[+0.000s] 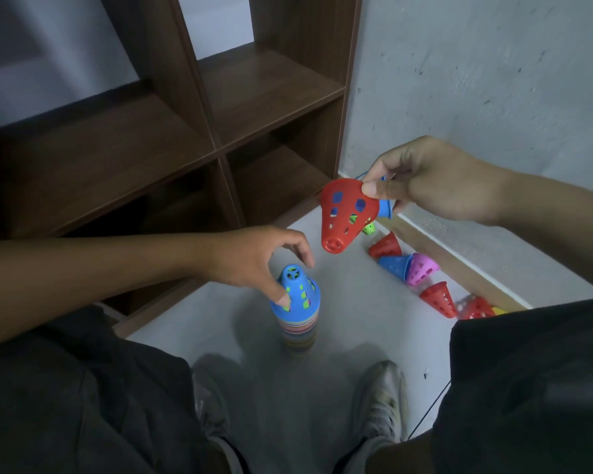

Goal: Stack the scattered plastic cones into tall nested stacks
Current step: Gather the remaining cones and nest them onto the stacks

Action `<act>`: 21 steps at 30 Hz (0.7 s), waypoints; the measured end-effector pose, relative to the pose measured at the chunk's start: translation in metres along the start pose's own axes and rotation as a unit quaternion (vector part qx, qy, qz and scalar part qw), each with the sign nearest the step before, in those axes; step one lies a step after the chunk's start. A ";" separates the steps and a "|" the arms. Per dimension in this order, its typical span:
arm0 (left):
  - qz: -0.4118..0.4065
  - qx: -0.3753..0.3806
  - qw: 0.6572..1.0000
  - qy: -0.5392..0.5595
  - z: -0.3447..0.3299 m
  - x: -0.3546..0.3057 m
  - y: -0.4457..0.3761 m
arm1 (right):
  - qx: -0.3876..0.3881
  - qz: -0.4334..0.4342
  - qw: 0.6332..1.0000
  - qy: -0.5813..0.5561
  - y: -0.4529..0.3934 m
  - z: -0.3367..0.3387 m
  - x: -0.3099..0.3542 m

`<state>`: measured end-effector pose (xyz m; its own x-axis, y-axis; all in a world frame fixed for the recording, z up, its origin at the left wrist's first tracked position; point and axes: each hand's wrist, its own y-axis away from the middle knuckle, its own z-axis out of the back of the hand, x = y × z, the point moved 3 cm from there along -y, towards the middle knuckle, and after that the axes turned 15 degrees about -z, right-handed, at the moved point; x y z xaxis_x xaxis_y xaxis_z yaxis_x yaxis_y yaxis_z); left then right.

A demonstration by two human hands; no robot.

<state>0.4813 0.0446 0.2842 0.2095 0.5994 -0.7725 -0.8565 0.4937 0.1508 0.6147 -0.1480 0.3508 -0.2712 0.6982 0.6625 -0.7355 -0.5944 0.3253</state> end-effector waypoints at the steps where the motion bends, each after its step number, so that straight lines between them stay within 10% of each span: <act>1: -0.001 -0.010 1.000 -0.007 0.005 -0.003 0.000 | 0.001 -0.001 1.000 -0.003 0.000 -0.001 0.000; 13: -0.092 -0.200 0.964 -0.152 0.030 -0.022 -0.003 | 0.034 -0.012 0.995 -0.089 -0.002 -0.009 0.010; 21: -0.147 -0.257 0.878 -0.377 0.038 -0.043 -0.001 | 0.094 -0.019 0.981 -0.167 -0.001 -0.018 0.019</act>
<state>0.4911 0.0417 0.3406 0.5443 0.8356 -0.0745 -0.7719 0.4640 -0.4347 0.5993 -0.1270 0.3509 -0.0041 0.5694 0.8220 -0.6044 -0.6563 0.4516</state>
